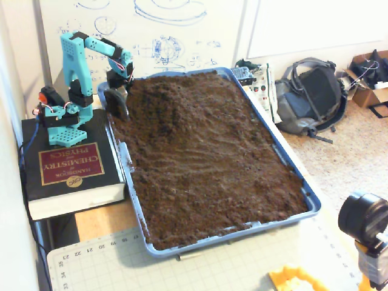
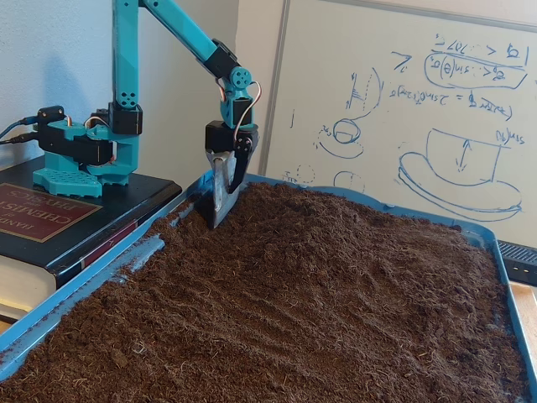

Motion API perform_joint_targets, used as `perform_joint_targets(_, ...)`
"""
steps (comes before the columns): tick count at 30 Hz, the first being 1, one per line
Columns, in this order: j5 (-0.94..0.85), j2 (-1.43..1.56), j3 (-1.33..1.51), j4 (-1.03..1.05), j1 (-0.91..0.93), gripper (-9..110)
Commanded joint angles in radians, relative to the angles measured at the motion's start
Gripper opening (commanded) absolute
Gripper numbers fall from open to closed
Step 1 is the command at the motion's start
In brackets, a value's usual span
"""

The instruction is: Build a berm.

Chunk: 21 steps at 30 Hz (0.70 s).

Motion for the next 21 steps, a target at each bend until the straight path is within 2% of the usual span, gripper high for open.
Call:
perform_joint_targets(1, 0.023, 0.017, -0.031, -0.017, -0.035, 0)
perform_joint_targets(10, 0.023, 0.0, -0.078, -0.032, -0.034, 0)
perform_joint_targets(21, 0.011, -0.04, -0.098, -0.025, 0.095, 0)
